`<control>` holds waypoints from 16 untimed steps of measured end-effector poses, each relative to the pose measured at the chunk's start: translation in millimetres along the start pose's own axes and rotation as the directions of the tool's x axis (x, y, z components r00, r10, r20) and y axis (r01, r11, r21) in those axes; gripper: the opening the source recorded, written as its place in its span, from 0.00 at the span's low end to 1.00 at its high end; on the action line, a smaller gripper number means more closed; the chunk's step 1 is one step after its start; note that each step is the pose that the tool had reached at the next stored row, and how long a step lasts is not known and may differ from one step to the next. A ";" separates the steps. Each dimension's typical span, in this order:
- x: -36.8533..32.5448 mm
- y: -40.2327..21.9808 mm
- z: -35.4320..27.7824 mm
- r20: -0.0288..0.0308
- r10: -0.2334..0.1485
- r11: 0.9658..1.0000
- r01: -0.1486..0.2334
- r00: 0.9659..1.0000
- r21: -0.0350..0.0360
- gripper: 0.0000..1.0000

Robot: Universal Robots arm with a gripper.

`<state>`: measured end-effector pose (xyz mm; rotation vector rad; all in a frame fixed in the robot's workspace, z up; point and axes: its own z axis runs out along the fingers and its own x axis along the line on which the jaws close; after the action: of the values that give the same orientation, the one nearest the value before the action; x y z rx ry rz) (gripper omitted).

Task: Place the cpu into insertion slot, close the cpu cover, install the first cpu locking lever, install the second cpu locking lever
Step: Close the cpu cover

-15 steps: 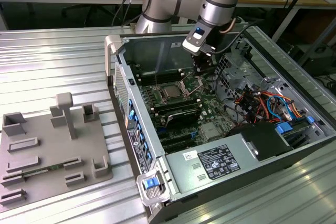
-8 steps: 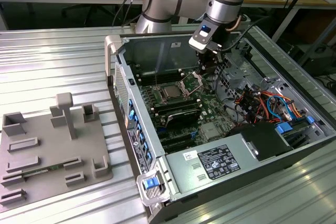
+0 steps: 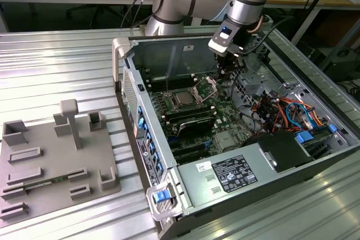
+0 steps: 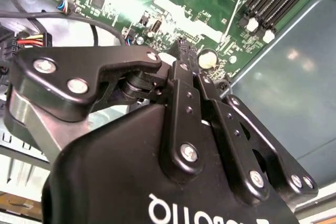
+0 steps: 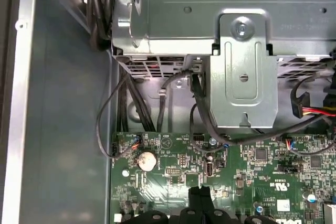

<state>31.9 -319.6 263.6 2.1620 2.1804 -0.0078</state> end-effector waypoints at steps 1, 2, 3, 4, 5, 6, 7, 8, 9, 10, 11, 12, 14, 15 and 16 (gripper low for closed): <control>0.1 0.5 1.8 0.000 0.000 1.000 0.000 1.000 0.000 0.11; 0.3 0.9 4.9 0.000 0.000 1.000 0.000 1.000 0.000 0.11; 0.5 1.6 8.1 0.000 0.000 1.000 0.000 1.000 0.001 0.11; 0.7 2.1 10.9 0.000 0.000 1.000 0.000 1.000 0.001 0.11; 0.9 2.3 13.0 0.000 0.000 1.000 0.000 1.000 0.001 0.11; 1.0 2.5 14.8 0.000 0.000 1.000 0.000 1.000 0.001 0.11; 1.2 2.6 17.1 0.000 0.000 1.000 0.000 1.000 0.001 0.11; 1.3 2.5 18.9 0.000 0.000 1.000 0.000 1.000 0.001 0.11; 1.4 2.4 20.9 0.000 0.000 1.000 0.000 1.000 0.001 0.11; 1.5 2.0 22.1 0.000 0.000 1.000 0.000 1.000 0.001 0.11; 1.5 0.7 22.7 0.000 0.000 1.000 0.000 1.000 0.001 0.11; 1.5 -0.6 22.9 0.000 0.000 1.000 0.000 1.000 0.001 0.11; 1.6 -5.6 23.0 -0.001 0.000 1.000 0.000 1.000 0.001 0.11; 1.6 -8.8 23.1 -0.001 0.000 1.000 0.000 1.000 0.001 0.11; 1.6 -11.1 23.1 -0.001 0.000 1.000 0.000 1.000 0.001 0.11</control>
<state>21.9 -319.3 239.9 2.1630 2.1815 -0.0077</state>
